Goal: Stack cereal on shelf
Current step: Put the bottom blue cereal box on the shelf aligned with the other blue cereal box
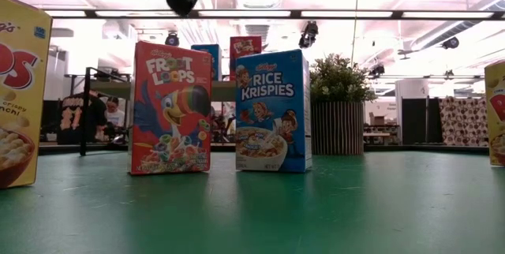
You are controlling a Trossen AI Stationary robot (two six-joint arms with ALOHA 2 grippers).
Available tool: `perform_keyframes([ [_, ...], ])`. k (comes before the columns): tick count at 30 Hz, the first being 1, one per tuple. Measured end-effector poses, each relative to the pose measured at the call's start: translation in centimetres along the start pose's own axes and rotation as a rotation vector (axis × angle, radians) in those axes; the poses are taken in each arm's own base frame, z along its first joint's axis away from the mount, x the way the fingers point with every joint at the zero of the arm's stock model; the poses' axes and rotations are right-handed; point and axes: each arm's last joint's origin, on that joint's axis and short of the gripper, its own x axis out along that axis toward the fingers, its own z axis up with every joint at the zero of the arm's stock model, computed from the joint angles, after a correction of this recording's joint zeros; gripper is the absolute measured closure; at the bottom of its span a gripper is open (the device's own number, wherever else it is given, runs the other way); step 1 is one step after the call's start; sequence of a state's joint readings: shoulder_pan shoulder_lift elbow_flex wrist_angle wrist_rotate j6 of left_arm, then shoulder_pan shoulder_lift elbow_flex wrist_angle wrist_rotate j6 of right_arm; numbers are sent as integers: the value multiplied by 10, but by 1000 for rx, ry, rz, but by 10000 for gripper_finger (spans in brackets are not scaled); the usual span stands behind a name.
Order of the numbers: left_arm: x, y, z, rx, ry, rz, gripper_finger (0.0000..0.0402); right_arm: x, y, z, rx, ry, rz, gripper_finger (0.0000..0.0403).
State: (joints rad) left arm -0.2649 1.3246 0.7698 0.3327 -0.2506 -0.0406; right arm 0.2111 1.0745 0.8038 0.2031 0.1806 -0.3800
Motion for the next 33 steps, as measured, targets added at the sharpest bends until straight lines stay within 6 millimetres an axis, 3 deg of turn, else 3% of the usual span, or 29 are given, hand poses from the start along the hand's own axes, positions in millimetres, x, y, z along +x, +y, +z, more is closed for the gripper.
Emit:
perform_keyframes([
  [7, 35, -10, 8, 48, 144, -55, 266, -18, 0, -9, 5, -37, -9, 390],
  [13, 64, -16, 3, 131, 392, -48, 157, -23, -1, -9, 14, -52, -14, 390],
  [17, 80, -21, 1, 184, 485, -68, 108, -24, 0, -11, 23, -49, -12, 390],
  [22, 94, -25, 0, 207, 528, -111, 84, -23, 0, -12, 21, -38, -7, 390],
  [33, 102, -12, -15, 203, 585, -81, 97, -21, 1, -13, 33, -33, -3, 390],
])
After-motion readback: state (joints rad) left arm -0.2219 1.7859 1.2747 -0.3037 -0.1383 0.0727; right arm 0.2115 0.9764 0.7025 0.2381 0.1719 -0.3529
